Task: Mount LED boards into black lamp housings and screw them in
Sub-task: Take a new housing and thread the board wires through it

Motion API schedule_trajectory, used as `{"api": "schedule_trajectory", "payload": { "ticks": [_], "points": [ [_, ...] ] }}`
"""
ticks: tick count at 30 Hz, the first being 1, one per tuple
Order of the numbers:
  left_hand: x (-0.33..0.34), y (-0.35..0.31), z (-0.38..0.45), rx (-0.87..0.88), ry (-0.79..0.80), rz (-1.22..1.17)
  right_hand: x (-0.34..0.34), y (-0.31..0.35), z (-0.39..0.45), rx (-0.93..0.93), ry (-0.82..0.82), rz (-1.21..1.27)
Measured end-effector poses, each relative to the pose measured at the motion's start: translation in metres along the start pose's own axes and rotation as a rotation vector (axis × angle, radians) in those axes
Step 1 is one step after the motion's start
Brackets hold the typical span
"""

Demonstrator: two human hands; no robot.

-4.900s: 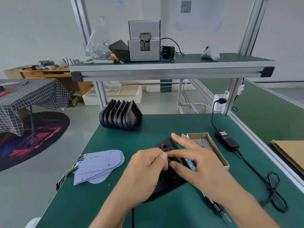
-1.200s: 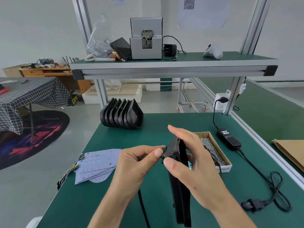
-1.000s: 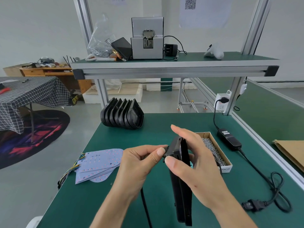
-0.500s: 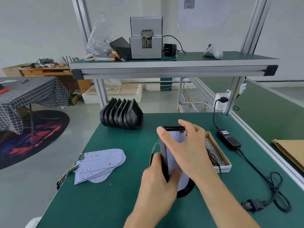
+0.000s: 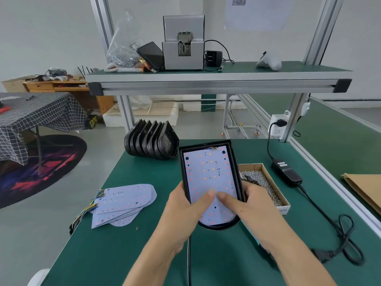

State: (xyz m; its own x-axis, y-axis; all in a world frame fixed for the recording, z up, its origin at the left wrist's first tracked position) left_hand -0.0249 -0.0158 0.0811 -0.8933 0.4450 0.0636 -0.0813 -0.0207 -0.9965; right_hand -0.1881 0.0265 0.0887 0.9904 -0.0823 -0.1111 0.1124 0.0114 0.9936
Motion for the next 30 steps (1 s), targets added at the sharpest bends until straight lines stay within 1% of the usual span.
{"api": "schedule_trajectory", "payload": {
  "ticks": [3, 5, 9, 12, 15, 18, 21, 22, 25, 26, 30],
  "points": [
    [-0.007, 0.008, 0.001, -0.012, -0.074, -0.003, 0.005, -0.006, -0.002, 0.008, -0.026, -0.061],
    [-0.007, 0.017, 0.002, -0.041, -0.083, -0.004, 0.007, -0.013, -0.004, 0.031, -0.024, -0.089],
    [-0.007, 0.033, 0.0, -0.09, -0.084, -0.042, 0.009, -0.024, -0.007, 0.07, 0.004, -0.061],
    [-0.012, 0.037, -0.001, -0.107, -0.155, -0.039, 0.01, -0.029, -0.01, 0.067, 0.011, -0.043],
    [-0.012, 0.038, -0.001, -0.109, -0.188, -0.075, 0.012, -0.033, -0.011, 0.054, 0.012, -0.021],
    [-0.012, 0.04, -0.002, -0.12, -0.193, -0.049, 0.013, -0.037, -0.012, 0.045, 0.02, -0.021],
    [-0.013, 0.036, -0.005, -0.106, -0.171, -0.018, 0.013, -0.038, -0.013, 0.054, 0.063, -0.068],
    [-0.014, 0.034, -0.007, -0.094, -0.163, 0.026, 0.01, -0.036, -0.012, 0.049, 0.049, -0.071],
    [-0.008, 0.033, -0.013, -0.079, -0.129, 0.107, -0.012, -0.022, -0.006, 0.004, -0.143, -0.055],
    [-0.005, 0.032, -0.016, -0.072, -0.123, 0.122, -0.014, -0.017, -0.003, -0.016, -0.182, -0.068],
    [0.001, 0.027, -0.022, -0.031, -0.114, 0.097, -0.016, -0.003, 0.005, -0.085, -0.273, -0.108]
  ]
}}
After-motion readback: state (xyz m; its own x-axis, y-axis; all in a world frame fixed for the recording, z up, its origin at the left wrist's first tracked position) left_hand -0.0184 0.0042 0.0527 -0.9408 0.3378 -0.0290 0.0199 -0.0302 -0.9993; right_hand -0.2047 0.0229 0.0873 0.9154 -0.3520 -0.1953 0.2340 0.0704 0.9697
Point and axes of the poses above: each hand's wrist, its own z-axis towards the middle knuckle, its own x-axis out of the palm, y = z × x, the point moved 10 cm from there along z, towards the middle knuckle, and after that the axes turned 7 degrees about y, right-handed, at the moved point
